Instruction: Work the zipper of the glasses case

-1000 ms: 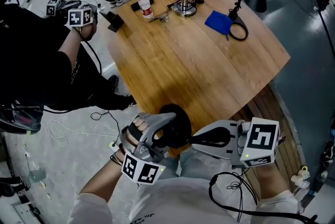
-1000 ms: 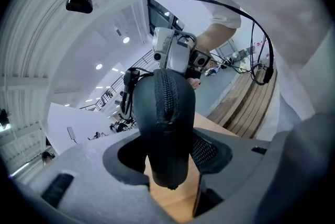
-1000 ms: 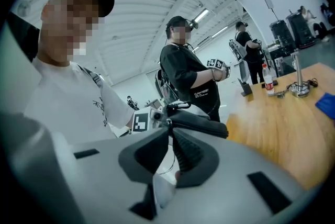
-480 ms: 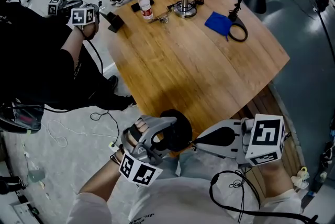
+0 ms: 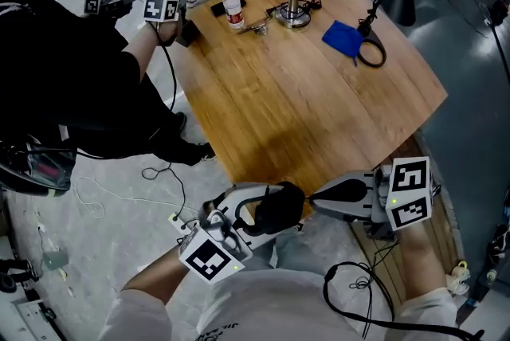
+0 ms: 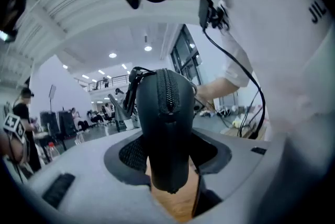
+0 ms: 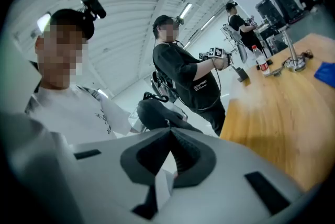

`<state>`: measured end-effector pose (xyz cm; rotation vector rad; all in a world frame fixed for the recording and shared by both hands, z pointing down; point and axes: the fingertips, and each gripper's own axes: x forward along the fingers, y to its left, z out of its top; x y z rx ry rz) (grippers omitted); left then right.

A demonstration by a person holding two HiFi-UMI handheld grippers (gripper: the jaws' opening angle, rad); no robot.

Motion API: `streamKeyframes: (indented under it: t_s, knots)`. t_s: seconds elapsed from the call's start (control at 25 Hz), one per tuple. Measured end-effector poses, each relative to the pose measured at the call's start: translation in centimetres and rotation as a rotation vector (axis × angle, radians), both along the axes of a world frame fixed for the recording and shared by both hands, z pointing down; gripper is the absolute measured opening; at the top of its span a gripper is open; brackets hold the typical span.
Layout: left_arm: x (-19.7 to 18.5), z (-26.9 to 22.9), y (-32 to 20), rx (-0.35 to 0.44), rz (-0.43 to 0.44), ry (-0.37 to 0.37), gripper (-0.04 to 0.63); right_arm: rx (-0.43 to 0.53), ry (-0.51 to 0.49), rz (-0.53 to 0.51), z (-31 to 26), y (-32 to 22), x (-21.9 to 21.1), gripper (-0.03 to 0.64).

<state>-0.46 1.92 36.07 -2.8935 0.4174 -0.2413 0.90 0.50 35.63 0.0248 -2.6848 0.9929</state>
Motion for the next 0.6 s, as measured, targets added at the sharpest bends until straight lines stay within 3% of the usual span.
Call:
streamKeyframes:
  t_s: [0.2,0.36,0.6]
  knots:
    - [-1.0,-1.1,0.4,-0.249,0.070,0.163,0.219,-0.196,-0.227,-0.038,-1.7,0.0,-1.0,0.000]
    - [-1.1,-1.9,0.8,-0.276,0.092,0.213,0.219,-0.298,-0.308,-0.063,-2.4,0.6,-1.2,0.000]
    - [-1.4,-3.5,1.5,-0.252,0.123,0.245,0.219,-0.401,-0.342,-0.109,-2.0,1.4,-0.9,0.000]
